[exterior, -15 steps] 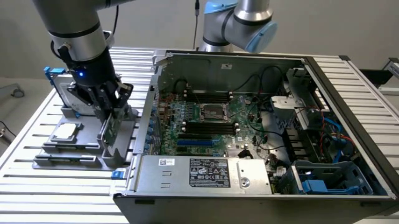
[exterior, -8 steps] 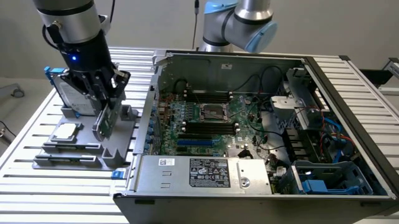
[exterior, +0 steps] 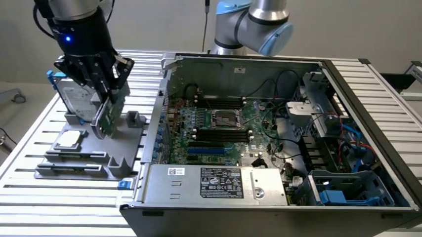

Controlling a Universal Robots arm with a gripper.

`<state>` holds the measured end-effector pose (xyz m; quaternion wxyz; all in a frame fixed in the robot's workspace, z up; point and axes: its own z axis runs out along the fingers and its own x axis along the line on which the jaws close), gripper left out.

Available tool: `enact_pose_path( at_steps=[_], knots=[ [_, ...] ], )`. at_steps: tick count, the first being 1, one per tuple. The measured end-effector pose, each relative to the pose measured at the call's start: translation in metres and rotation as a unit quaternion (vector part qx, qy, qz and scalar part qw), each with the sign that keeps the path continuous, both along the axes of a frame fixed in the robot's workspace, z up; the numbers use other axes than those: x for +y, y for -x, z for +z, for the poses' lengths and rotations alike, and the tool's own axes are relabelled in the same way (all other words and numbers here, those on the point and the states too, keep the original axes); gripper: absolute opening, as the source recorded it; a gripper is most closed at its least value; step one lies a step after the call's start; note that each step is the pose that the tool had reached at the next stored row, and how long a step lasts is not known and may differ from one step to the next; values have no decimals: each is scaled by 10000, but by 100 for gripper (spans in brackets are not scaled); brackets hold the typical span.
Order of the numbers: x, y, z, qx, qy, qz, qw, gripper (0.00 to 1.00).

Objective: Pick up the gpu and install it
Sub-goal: 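Pick up the gpu and move the gpu toward the slot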

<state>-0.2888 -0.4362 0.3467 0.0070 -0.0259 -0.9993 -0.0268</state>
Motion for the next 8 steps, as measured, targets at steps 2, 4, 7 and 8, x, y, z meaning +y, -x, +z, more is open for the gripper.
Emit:
enact_pose_path(
  at_steps=[2, 4, 7, 8],
  knots=[
    [0, -2, 93, 0, 0, 1, 10000, 26],
    [0, -12, 183, -1, -1, 1, 10000, 26],
    [0, -59, 319, -1, -1, 0, 10000, 26],
    [0, -86, 364, 0, 0, 0, 10000, 26]
  ],
)
